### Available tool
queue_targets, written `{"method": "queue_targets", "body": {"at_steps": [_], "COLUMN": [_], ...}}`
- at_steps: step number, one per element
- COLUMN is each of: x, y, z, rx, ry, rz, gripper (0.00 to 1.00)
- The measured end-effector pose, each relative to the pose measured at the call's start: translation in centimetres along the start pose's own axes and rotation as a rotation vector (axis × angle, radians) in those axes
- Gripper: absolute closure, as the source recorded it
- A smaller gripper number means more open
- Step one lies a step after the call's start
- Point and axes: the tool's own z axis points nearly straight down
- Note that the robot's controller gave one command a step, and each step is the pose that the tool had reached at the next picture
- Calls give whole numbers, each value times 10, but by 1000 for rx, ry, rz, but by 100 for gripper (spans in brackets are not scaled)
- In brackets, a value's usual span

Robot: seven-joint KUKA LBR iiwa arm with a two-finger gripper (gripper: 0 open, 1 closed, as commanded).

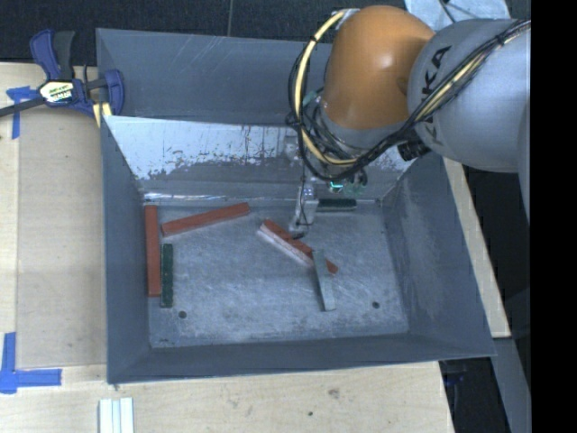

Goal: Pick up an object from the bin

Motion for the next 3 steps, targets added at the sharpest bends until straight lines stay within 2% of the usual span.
{"method": "queue_targets", "body": {"at_steps": [1, 2, 3], "x": [35, 34, 32], "y": [-57, -38, -38], "z": [100, 119, 117], "rx": [3, 1, 1], "ry": [10, 4, 0], "rz": [-13, 165, 166], "gripper": [0, 0, 100]}}
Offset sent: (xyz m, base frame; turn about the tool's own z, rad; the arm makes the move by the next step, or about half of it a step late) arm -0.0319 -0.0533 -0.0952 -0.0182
